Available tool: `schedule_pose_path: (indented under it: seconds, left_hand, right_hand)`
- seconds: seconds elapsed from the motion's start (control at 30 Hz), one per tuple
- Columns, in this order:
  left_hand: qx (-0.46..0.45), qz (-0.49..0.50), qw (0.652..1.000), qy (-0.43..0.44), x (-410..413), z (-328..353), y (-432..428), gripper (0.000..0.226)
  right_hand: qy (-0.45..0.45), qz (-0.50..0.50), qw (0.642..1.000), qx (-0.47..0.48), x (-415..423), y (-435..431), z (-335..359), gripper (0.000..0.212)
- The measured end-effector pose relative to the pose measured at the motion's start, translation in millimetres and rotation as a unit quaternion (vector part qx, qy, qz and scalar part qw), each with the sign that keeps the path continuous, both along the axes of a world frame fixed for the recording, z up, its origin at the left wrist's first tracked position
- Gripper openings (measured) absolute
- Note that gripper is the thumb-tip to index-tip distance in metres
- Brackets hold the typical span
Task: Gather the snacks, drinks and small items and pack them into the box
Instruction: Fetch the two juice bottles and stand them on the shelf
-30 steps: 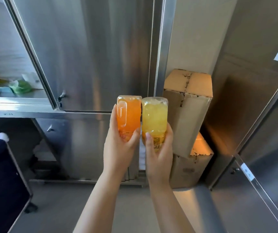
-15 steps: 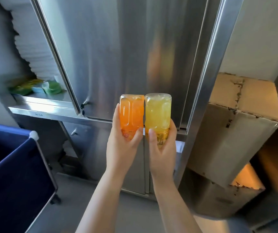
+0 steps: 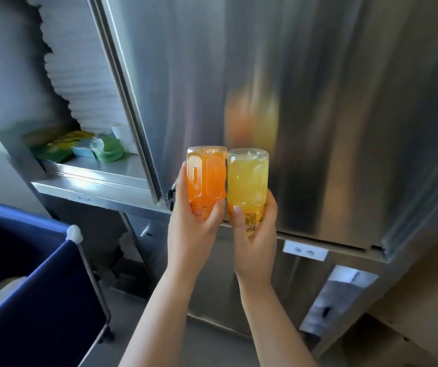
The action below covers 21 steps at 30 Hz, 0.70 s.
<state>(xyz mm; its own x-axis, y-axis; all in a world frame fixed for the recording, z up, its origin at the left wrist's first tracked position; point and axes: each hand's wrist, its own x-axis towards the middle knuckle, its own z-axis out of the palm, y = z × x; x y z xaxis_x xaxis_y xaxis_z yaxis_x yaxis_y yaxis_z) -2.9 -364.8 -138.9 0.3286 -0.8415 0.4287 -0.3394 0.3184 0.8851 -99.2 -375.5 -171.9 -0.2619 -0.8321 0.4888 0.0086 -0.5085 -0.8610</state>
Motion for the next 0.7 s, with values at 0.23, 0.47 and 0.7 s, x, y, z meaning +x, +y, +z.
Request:
schedule_pose_path:
  seconds: [0.23, 0.47, 0.7]
  left_hand:
    - [-0.013, 0.008, 1.0, -0.008, 97.7, 8.1, -44.3, 0.077]
    - [-0.024, 0.058, 0.998, -0.005, 159.4, 11.6, -66.6, 0.078]
    - [-0.029, 0.134, 0.99, -0.013, 218.7, 8.7, -68.4, 0.077]
  right_hand:
    - [0.002, 0.007, 1.0, 0.007, 100.5, -46.7, 8.2, 0.057]
    - [0.005, 0.04, 0.999, -0.026, 162.9, -76.0, 13.0, 0.05]
    - [0.0, 0.109, 0.993, -0.036, 227.9, -93.3, 11.6, 0.053]
